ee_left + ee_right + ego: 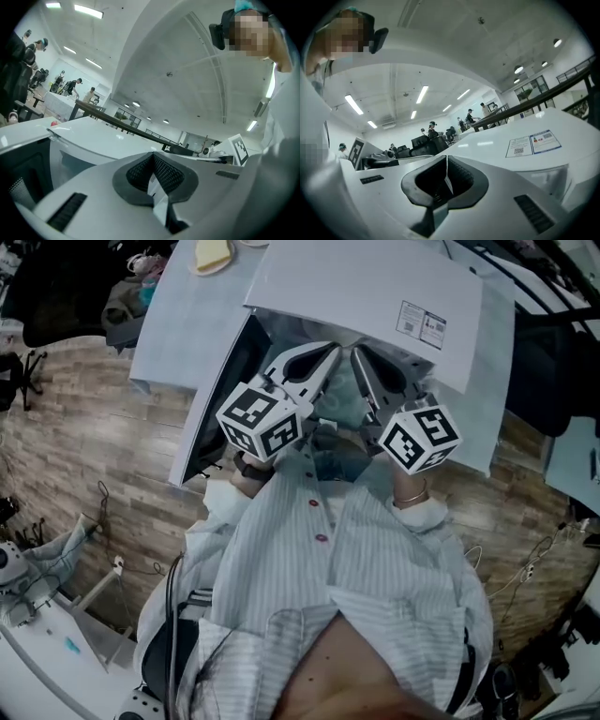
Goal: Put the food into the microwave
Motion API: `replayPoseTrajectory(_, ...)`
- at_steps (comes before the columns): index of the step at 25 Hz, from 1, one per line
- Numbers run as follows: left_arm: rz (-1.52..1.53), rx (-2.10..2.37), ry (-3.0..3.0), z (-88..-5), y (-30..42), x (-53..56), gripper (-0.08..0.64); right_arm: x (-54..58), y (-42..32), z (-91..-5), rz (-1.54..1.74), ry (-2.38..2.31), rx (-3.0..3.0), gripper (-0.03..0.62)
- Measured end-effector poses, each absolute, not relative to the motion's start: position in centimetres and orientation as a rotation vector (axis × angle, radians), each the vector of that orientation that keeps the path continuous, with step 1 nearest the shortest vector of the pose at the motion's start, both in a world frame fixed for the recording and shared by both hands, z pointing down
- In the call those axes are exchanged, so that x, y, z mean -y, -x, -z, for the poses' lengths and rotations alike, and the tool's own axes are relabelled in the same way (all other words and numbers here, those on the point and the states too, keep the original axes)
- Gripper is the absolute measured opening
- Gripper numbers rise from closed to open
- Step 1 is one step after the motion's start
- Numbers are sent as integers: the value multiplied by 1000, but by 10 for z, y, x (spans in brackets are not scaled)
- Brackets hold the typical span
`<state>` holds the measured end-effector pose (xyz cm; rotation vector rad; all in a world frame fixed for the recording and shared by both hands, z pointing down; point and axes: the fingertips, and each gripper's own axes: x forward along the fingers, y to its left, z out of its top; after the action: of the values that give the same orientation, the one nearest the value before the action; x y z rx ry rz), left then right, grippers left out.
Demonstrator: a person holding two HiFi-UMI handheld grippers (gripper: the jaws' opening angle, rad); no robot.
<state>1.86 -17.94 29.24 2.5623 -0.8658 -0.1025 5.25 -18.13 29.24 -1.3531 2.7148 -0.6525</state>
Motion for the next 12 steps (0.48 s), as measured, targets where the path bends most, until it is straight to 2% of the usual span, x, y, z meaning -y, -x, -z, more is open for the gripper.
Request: replayPoseTrajectory(12,103,840,-2571,-290,-17,178,8,174,-50,-291,640,1331,-2752,32)
